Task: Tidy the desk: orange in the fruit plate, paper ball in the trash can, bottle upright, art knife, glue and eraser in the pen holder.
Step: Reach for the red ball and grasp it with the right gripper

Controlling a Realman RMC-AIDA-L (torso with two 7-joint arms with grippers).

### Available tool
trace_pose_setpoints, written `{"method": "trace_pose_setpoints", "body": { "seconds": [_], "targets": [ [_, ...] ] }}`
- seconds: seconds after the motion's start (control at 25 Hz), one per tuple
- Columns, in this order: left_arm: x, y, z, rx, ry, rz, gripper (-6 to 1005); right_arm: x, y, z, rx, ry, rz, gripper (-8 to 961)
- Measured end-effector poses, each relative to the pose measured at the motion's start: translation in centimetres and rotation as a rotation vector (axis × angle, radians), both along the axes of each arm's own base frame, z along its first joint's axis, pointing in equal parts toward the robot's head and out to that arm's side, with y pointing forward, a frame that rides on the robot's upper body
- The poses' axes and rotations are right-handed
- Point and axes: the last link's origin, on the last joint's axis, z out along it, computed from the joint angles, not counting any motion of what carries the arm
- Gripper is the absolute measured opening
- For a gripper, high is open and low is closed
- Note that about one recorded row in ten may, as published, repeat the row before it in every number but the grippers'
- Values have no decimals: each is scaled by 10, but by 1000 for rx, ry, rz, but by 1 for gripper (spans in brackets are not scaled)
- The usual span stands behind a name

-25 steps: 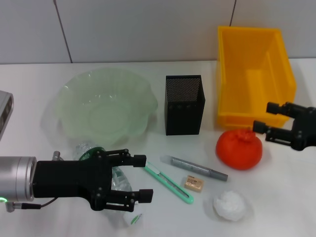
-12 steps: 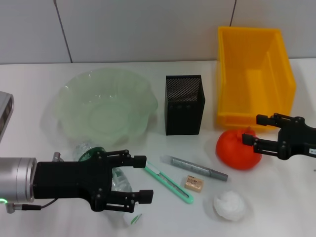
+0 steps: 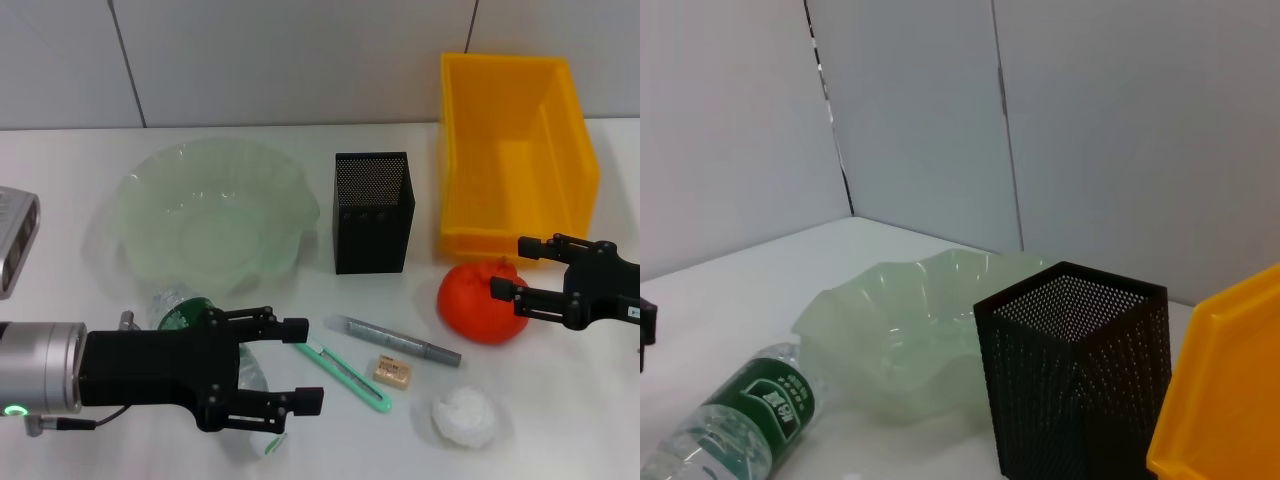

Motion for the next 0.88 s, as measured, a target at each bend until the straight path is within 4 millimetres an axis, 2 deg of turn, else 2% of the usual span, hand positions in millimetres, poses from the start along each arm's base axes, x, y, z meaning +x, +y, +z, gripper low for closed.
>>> {"method": "trace_pose_setpoints", "body": {
  "seconds": [0.36,0.44,0.68,0.88],
  "targets": [
    [-3,5,7,33,0,33,846,-2,3,0,-47,-21,-29,763],
    [-3,5,7,35,7,23,846,-7,7,8,-70,-19,-60,762],
    [-2,5,8,46,17,-7,846,-32,21,27,-166,-21,-130,762],
    [-2,3,7,41,18,-30,846,-59,46,38,-273,-162,-235,762]
  ]
}}
